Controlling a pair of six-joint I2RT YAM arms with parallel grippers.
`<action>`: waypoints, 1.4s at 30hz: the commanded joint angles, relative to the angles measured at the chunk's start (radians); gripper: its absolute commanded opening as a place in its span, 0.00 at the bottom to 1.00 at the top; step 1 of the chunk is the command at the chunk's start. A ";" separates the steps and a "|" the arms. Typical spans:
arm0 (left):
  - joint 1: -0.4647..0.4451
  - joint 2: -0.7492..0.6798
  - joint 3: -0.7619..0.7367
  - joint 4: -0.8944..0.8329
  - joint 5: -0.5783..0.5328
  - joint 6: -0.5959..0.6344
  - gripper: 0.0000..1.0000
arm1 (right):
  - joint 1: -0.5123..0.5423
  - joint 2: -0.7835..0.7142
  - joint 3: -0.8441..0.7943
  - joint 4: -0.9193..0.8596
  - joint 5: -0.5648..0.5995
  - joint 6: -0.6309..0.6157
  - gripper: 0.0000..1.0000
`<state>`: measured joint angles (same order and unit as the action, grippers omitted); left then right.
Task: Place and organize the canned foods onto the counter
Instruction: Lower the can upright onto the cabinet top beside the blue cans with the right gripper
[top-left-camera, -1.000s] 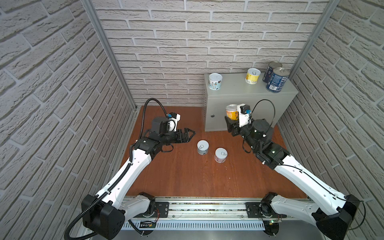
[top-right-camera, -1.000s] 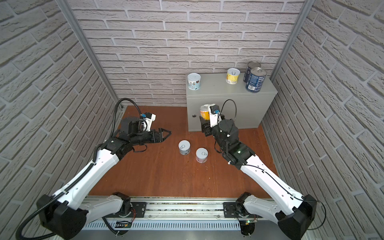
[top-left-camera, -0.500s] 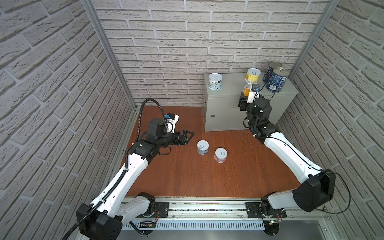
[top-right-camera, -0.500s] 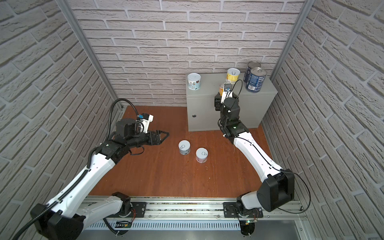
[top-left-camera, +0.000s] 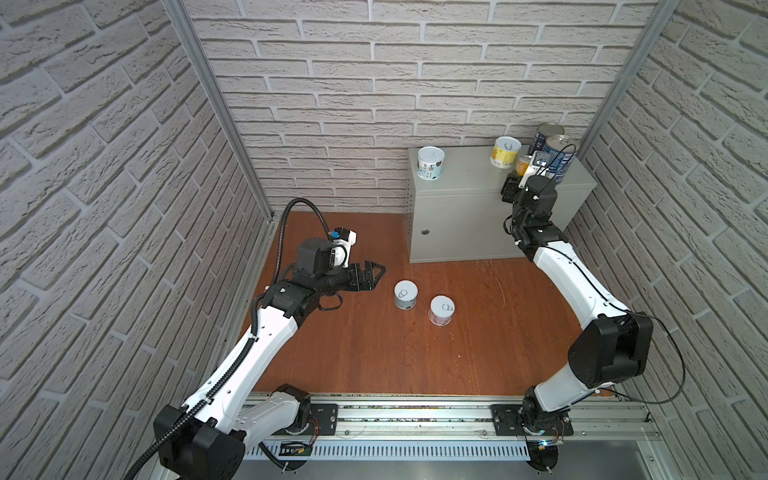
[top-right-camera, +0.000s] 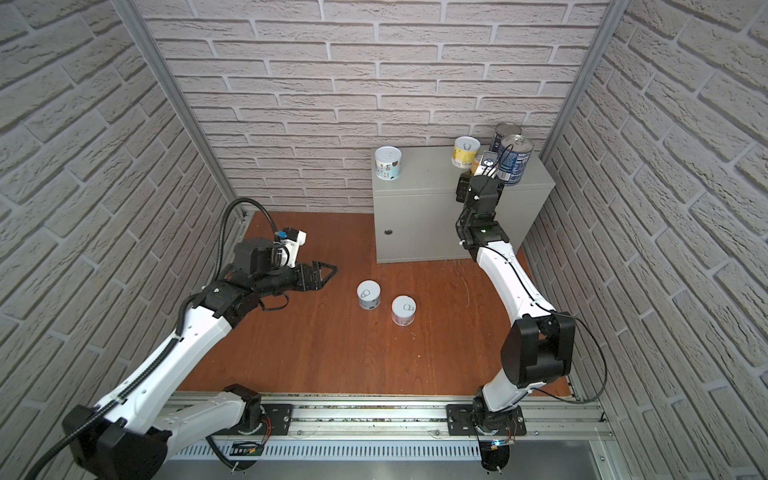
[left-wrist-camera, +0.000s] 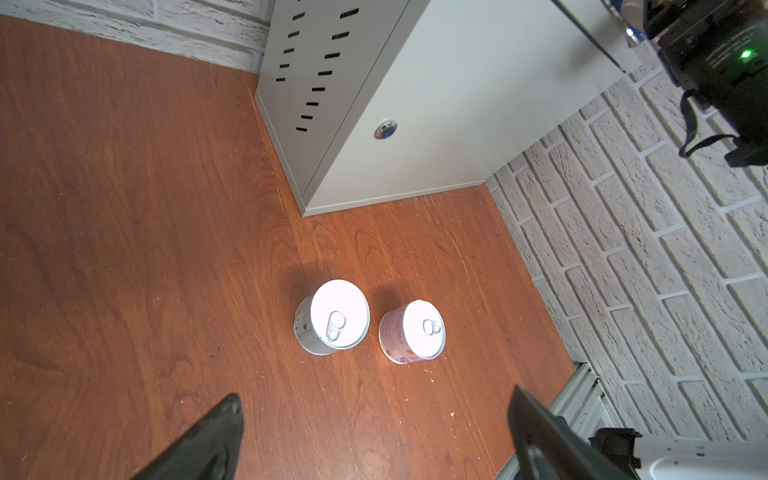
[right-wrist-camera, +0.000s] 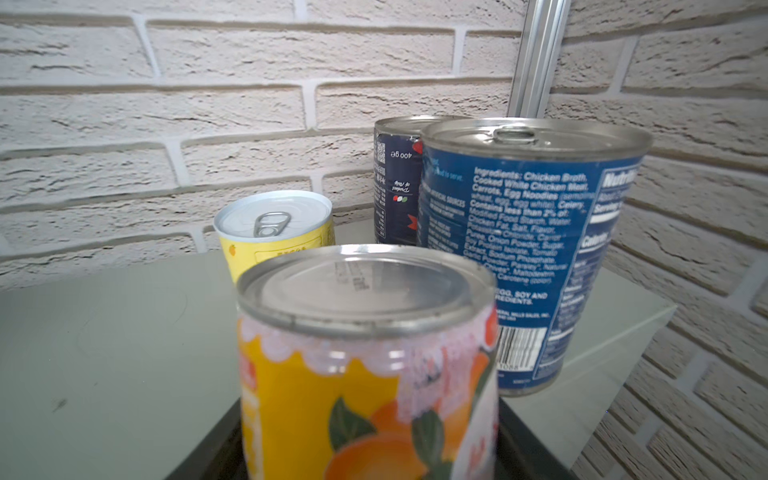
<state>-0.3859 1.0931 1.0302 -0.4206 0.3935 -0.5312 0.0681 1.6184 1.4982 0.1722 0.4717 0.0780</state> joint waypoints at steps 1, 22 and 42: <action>0.009 0.019 0.010 0.023 0.002 0.010 0.98 | -0.025 0.004 0.027 0.052 -0.075 0.048 0.56; -0.006 0.083 0.013 0.088 0.076 -0.052 0.98 | -0.059 0.028 0.046 -0.028 -0.476 0.085 0.96; -0.090 0.090 0.031 0.105 0.077 0.030 0.98 | -0.058 -0.293 -0.167 -0.118 -0.455 0.135 1.00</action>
<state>-0.4400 1.1927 1.0328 -0.3710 0.4763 -0.5579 0.0101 1.3983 1.3746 0.0376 0.0277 0.1825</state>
